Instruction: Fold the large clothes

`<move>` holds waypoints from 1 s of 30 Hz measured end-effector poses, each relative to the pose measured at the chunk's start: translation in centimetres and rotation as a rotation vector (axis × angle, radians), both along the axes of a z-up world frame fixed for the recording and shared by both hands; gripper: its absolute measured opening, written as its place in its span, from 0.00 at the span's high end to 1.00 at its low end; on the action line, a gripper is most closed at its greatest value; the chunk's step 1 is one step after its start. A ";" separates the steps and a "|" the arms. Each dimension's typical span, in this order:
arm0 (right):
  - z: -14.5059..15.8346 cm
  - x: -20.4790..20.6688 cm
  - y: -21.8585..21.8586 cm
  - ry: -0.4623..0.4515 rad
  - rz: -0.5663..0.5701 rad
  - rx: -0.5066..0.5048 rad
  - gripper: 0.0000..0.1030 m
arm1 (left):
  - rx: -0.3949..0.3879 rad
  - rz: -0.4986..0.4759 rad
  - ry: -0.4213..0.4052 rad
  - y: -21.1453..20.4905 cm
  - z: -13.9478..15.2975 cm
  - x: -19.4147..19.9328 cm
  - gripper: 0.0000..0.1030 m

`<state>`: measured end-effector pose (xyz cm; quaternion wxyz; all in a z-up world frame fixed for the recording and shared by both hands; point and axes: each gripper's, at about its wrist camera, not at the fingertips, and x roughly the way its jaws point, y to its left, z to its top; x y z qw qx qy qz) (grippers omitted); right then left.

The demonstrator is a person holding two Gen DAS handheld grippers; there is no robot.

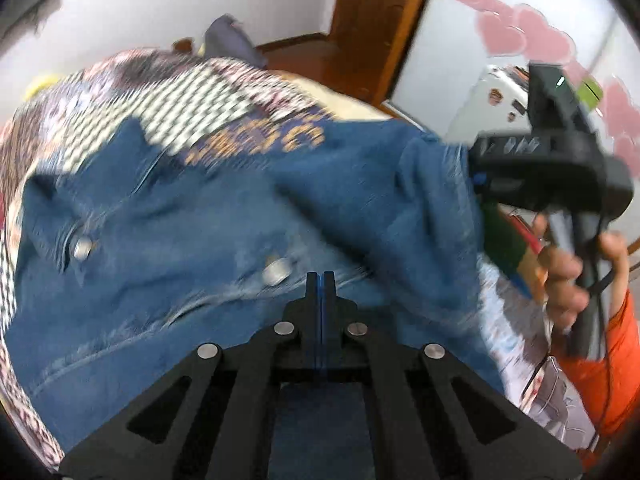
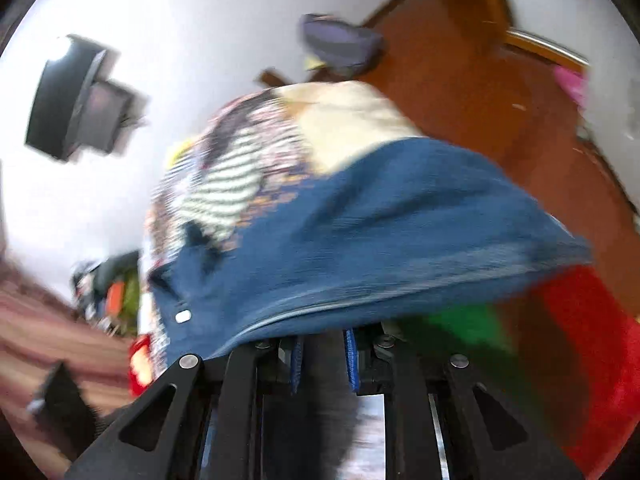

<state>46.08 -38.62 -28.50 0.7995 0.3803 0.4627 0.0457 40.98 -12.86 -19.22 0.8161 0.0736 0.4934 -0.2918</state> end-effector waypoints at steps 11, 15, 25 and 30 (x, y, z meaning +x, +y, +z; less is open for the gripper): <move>3.9 1.7 8.3 -0.147 0.146 -0.024 0.87 | 0.002 0.178 -0.113 10.6 2.4 -0.9 0.97; 4.1 1.9 13.6 -0.132 0.329 -0.053 0.87 | -0.014 0.227 -0.119 13.2 2.6 -1.1 0.97; -0.6 1.6 19.4 0.101 0.490 -0.121 0.87 | -0.027 0.269 -0.137 15.2 3.4 -2.7 0.49; 2.0 -1.1 16.4 0.084 0.486 -0.152 0.87 | 0.013 0.210 -0.154 12.9 4.2 -3.4 0.39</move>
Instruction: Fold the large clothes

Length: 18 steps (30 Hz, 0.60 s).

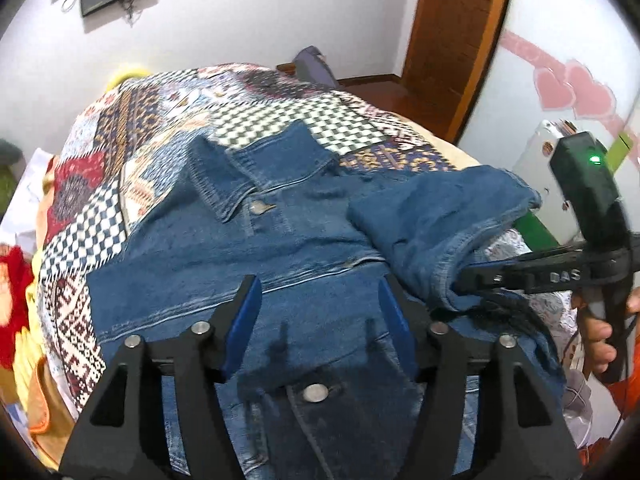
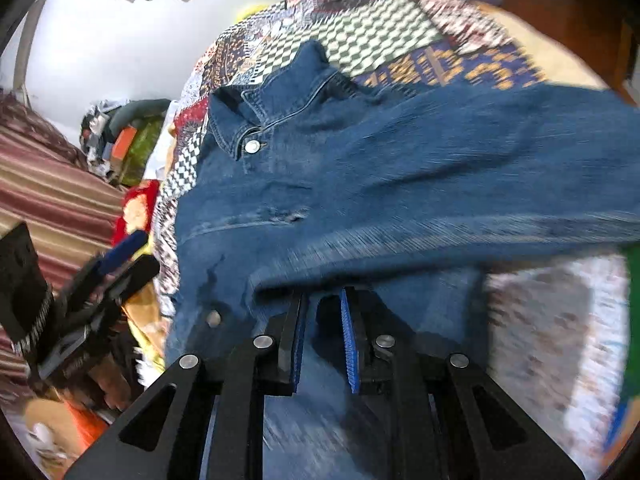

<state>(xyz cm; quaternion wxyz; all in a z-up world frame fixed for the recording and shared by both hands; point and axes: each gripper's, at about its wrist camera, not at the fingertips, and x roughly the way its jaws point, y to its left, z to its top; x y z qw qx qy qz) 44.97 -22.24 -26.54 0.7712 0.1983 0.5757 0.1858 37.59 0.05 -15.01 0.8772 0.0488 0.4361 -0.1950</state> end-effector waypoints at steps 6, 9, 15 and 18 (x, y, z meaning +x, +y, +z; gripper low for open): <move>3.2 -5.2 -6.4 -0.101 -0.101 -0.091 0.87 | 0.003 -0.118 -0.018 -5.7 1.6 0.2 0.18; 3.8 -7.0 -10.9 -0.118 -0.222 -0.112 0.87 | 0.010 -0.201 -0.017 -10.0 1.6 0.9 0.15; 3.9 -10.1 -17.9 -0.124 -0.413 -0.152 0.87 | 0.094 -0.352 0.101 -19.0 -1.4 2.4 0.15; 3.2 -11.1 -19.8 -0.106 -0.454 -0.156 0.87 | 0.152 -0.445 0.153 -23.4 -3.2 2.4 0.15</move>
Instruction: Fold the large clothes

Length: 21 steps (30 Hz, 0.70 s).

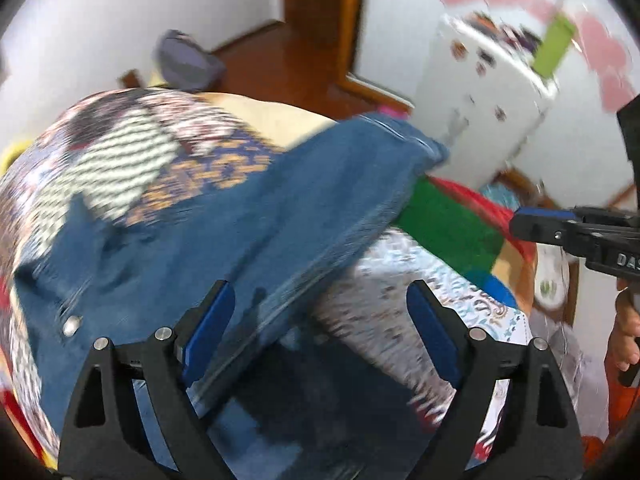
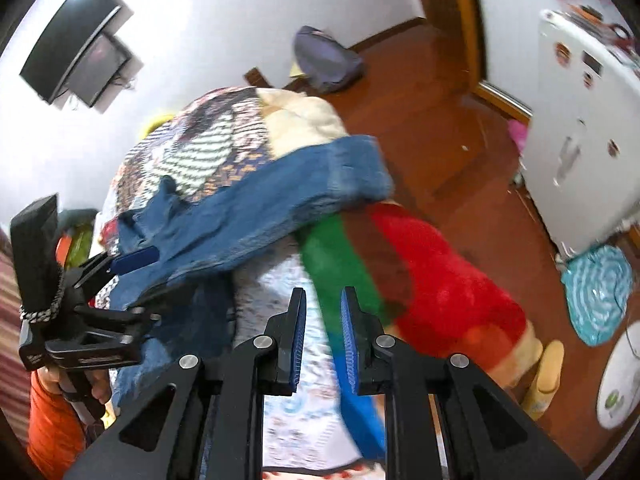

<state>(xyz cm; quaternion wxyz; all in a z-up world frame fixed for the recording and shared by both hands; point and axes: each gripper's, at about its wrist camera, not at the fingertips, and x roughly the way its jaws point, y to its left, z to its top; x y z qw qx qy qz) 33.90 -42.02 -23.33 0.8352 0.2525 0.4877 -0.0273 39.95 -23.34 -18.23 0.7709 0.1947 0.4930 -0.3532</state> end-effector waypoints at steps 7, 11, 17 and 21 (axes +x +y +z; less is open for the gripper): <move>-2.2 -1.2 -1.5 0.037 -0.039 0.037 0.87 | 0.105 -0.100 -0.051 -6.4 -2.8 -0.1 0.21; -2.7 -1.9 -2.1 0.038 -0.060 0.058 0.87 | 0.222 -0.137 -0.155 -7.8 -4.5 0.0 0.57; -2.5 -1.6 -1.8 0.039 -0.046 0.012 0.87 | 0.140 -0.076 -0.206 -5.2 -2.8 1.3 0.86; -2.2 -0.7 -0.6 0.037 -0.014 -0.001 0.87 | 0.022 0.020 -0.250 -2.0 1.7 2.4 0.89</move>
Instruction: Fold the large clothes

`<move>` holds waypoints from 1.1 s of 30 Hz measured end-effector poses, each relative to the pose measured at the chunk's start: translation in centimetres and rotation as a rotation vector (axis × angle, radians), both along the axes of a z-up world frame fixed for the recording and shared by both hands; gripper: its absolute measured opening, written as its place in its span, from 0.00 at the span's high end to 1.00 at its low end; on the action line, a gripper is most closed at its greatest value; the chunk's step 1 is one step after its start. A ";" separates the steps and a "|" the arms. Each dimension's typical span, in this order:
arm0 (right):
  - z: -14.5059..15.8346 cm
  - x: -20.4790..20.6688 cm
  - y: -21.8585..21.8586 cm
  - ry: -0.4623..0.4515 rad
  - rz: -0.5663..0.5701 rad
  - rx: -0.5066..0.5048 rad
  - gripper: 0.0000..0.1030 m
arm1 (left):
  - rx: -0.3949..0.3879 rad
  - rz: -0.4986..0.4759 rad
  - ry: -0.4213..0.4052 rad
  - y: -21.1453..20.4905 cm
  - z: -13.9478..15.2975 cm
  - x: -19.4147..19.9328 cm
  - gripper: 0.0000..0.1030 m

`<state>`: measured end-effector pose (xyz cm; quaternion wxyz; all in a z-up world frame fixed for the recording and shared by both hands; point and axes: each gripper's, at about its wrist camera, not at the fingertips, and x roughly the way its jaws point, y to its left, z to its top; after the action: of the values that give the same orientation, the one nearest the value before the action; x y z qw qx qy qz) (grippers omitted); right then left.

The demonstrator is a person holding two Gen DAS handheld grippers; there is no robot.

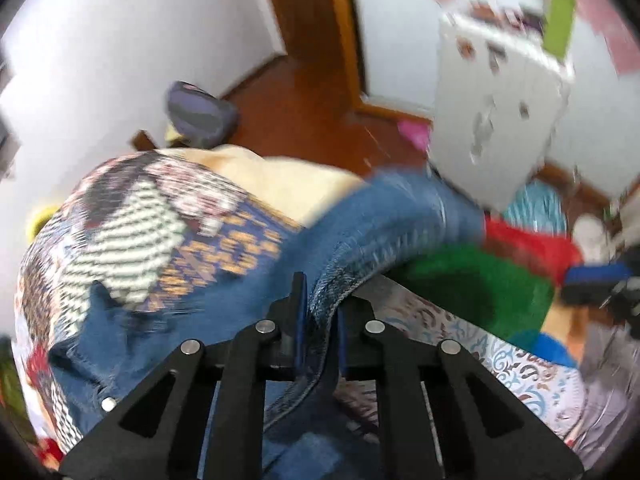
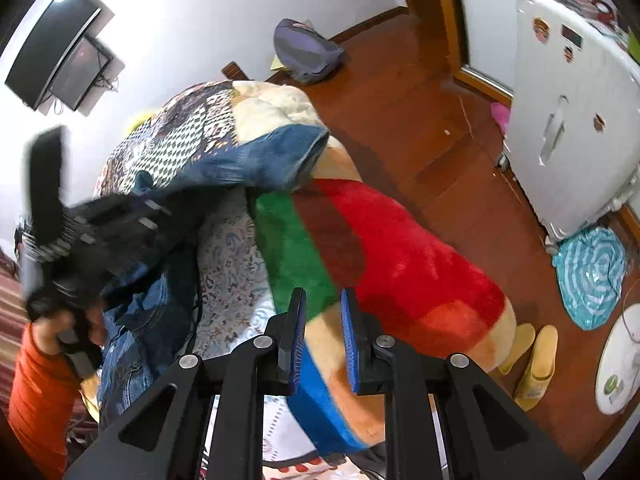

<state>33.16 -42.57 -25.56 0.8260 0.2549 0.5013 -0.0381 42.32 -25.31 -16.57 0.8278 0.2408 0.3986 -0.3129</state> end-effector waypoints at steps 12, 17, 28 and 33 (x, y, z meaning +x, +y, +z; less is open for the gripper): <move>1.9 5.4 7.8 -0.031 0.197 -0.057 0.87 | -0.234 0.282 -0.172 18.6 10.1 0.0 0.91; 2.8 8.2 13.2 -0.048 0.314 -0.117 0.87 | -0.236 0.439 -0.150 27.1 8.4 -0.9 0.91; -3.0 11.5 23.5 0.095 0.564 -0.438 0.87 | -0.284 0.645 0.153 37.1 -4.8 -4.8 0.91; -3.8 10.7 22.6 0.101 0.527 -0.569 0.60 | -0.269 0.674 0.192 37.6 -8.1 -6.7 0.79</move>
<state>43.91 -19.93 -29.36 0.8195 -0.1240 0.5589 0.0253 35.64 12.31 -24.65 0.8674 -0.0453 0.4867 -0.0934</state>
